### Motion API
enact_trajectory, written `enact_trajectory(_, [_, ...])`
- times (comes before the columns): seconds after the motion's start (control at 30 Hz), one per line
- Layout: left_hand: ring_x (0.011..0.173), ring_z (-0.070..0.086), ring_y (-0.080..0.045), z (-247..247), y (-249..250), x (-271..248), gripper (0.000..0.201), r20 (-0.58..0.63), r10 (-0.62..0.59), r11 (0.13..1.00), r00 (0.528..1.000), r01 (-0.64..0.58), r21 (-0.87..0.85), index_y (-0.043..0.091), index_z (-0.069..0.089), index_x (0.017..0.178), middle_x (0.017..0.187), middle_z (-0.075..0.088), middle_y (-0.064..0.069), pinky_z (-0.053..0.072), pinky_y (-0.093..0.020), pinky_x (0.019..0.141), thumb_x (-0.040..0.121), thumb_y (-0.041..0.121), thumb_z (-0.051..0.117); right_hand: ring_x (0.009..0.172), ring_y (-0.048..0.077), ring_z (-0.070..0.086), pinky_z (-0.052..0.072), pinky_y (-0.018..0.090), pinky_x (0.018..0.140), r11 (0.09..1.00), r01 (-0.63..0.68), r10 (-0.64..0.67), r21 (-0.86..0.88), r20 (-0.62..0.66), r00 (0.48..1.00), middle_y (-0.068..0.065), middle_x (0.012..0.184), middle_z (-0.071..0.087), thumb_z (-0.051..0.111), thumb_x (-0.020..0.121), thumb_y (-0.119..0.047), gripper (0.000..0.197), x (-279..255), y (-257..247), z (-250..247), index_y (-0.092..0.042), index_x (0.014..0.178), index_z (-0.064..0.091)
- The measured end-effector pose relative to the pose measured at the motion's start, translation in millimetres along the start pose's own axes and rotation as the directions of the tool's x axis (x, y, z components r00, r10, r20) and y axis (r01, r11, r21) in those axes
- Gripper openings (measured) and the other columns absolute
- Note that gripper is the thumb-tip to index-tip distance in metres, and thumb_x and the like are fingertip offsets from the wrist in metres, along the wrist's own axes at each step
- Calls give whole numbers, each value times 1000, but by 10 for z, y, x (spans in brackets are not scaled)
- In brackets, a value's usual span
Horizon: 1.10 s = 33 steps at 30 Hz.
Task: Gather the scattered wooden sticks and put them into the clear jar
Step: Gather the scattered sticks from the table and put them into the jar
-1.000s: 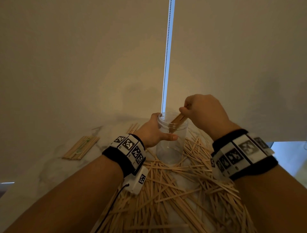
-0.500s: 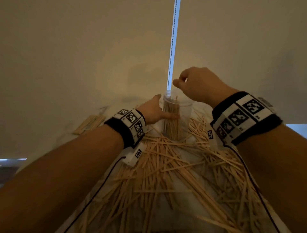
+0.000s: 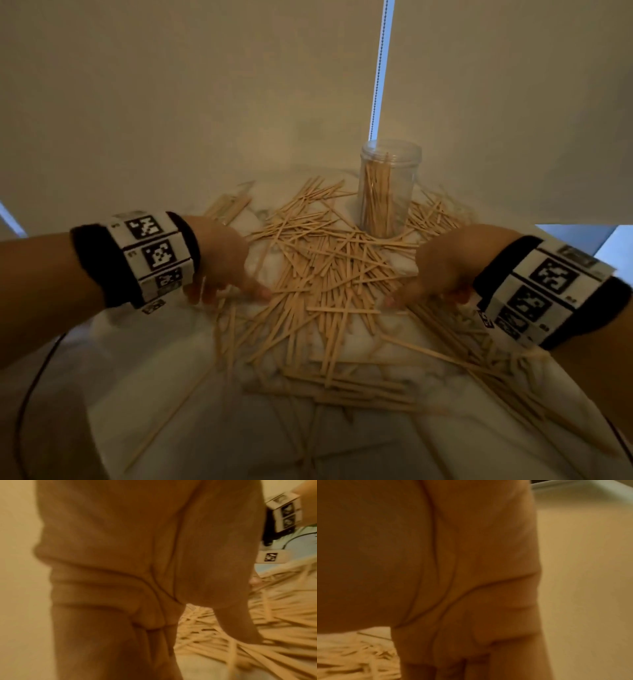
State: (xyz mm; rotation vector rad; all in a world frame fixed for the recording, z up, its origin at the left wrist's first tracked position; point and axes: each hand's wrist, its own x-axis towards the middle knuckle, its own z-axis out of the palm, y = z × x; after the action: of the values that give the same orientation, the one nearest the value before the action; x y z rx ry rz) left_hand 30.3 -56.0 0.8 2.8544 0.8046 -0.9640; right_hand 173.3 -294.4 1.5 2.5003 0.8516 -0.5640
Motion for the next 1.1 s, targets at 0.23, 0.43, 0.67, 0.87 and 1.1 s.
enact_trajectory(0.23, [53, 68, -13, 323, 335, 27, 94, -116, 147, 988, 982, -139, 73, 9, 74, 92, 73, 76, -4, 49, -24, 51, 68, 94, 42, 55, 17, 55, 48, 26, 62, 993, 92, -94, 76, 23, 995, 1, 61, 62, 72, 74, -66, 58, -18, -167, 68, -8, 72, 66])
enact_trajectory(0.43, [59, 52, -17, 166, 623, 264, 59, -385, 223, 974, 896, -190, 120, 8, 65, 79, 69, 61, -5, 48, -31, 64, 94, 63, 51, 48, 11, 63, 52, 25, 57, 962, 173, -161, 213, -73, 984, -2, 53, 68, 76, 84, -41, 36, 84, -276, 25, -9, 67, 70])
enact_trajectory(0.67, [48, 42, -17, 271, 629, 268, 72, -310, 205, 979, 928, -196, 60, 11, 47, 56, 52, 45, -2, 41, -30, 54, 77, 80, 56, 57, 14, 62, 55, 25, 63, 968, 149, -128, 203, -112, 985, 10, 82, 76, 67, 93, -33, 35, 28, -366, 2, 1, 96, 77])
enact_trajectory(0.87, [63, 58, -18, 159, 602, 326, 44, -348, 144, 986, 927, -164, -29, 6, 68, 81, 70, 66, -3, 49, -29, 59, 89, 49, 69, 55, 15, 55, 49, 28, 58, 986, 117, -100, 117, -146, 984, 1, 64, 61, 64, 94, -30, 29, 25, -403, -13, -9, 73, 66])
enact_trajectory(1.1, [102, 71, -31, 10, 466, 362, 40, -266, 43, 942, 963, -128, -311, -7, 72, 109, 109, 74, -19, 59, -43, 88, 89, 28, 76, 51, 16, 42, 36, 25, 47, 994, 80, -61, 78, -219, 974, 2, 61, 49, 59, 89, -16, 26, 19, -388, 33, -10, 65, 54])
